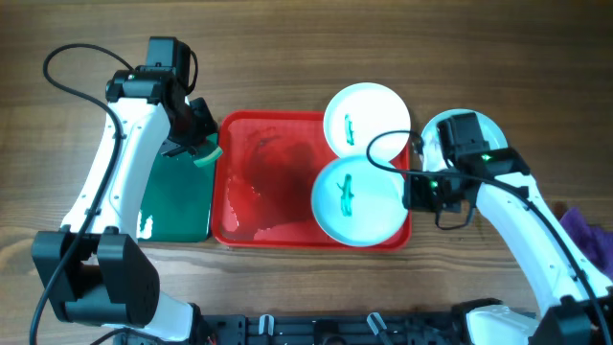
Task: Clean dirty plates on tray and stack at the side
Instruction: 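Release the plate and move right gripper to the lower-right plate, then hold the plate with right gripper and scrub it with the left sponge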
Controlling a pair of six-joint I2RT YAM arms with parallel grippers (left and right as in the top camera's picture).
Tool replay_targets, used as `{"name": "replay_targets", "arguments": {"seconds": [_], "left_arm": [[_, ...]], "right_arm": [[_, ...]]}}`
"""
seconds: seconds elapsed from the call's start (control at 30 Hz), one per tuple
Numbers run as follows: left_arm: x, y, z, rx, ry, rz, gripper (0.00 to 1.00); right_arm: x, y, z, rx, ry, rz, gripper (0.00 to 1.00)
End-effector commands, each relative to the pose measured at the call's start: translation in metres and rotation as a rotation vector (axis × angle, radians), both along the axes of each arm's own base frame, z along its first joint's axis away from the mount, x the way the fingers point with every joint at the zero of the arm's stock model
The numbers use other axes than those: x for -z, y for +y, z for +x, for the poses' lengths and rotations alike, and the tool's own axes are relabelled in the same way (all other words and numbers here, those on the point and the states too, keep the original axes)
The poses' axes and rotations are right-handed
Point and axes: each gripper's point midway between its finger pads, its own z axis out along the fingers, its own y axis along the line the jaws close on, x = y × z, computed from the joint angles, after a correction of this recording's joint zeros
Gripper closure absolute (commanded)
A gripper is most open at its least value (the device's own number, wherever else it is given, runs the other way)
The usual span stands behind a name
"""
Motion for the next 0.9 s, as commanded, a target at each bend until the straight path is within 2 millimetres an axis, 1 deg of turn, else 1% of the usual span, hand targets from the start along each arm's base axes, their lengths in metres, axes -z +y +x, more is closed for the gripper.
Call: {"name": "replay_targets", "arguments": {"seconds": [0.0, 0.07, 0.1, 0.17, 0.2, 0.23, 0.27, 0.37, 0.4, 0.43, 0.47, 0.5, 0.53, 0.67, 0.73, 0.87], "left_arm": [[0.0, -0.002, -0.001, -0.01, 0.001, -0.007, 0.96], [0.0, -0.002, 0.0, -0.01, -0.004, -0.007, 0.96], [0.0, -0.002, 0.001, -0.01, -0.009, -0.008, 0.96], [0.0, -0.002, 0.003, -0.01, -0.016, -0.008, 0.96], [0.0, -0.002, 0.003, -0.01, -0.017, -0.008, 0.96], [0.0, -0.002, 0.003, -0.01, -0.017, -0.008, 0.96], [0.0, -0.002, 0.003, -0.01, -0.017, -0.008, 0.96], [0.0, -0.002, 0.003, -0.01, -0.017, -0.008, 0.96], [0.0, -0.002, 0.003, -0.01, -0.017, -0.008, 0.96], [0.0, -0.002, 0.003, -0.01, -0.017, -0.009, 0.96], [0.0, -0.003, 0.003, -0.007, -0.016, -0.009, 0.96], [0.0, -0.006, 0.002, 0.0, -0.014, -0.012, 0.96], [0.003, -0.014, 0.0, 0.017, -0.005, -0.033, 0.96], [0.009, -0.035, -0.006, 0.075, 0.012, -0.047, 0.96], [0.01, -0.043, -0.009, 0.099, 0.016, -0.047, 0.96], [0.014, -0.047, -0.013, 0.133, 0.031, -0.044, 0.96]], "right_arm": [[-0.028, 0.053, 0.02, 0.047, -0.105, 0.055, 0.96], [-0.026, 0.087, 0.035, 0.129, -0.193, 0.031, 0.96], [-0.021, 0.1, 0.037, 0.151, -0.196, 0.04, 0.96], [0.0, 0.125, 0.039, 0.171, -0.157, 0.05, 0.96], [0.011, 0.136, 0.041, 0.149, -0.124, 0.035, 0.96], [0.018, 0.146, 0.045, 0.133, -0.085, 0.028, 0.96], [0.024, 0.152, 0.048, 0.122, -0.065, 0.004, 0.96], [0.047, 0.164, 0.058, 0.092, -0.027, -0.046, 0.96], [0.054, 0.166, 0.06, 0.082, -0.026, -0.052, 0.96], [0.066, 0.165, 0.059, 0.074, -0.011, -0.067, 0.96], [0.071, 0.168, 0.059, 0.052, -0.005, -0.062, 0.96], [0.072, 0.176, 0.06, 0.014, -0.011, -0.027, 0.96], [0.071, 0.182, 0.064, -0.019, -0.033, 0.0, 0.96], [0.071, 0.189, 0.066, -0.086, -0.064, 0.019, 0.96], [0.07, 0.19, 0.066, -0.092, -0.064, 0.026, 0.96], [0.069, 0.192, 0.067, -0.094, -0.072, 0.035, 0.96]]}}
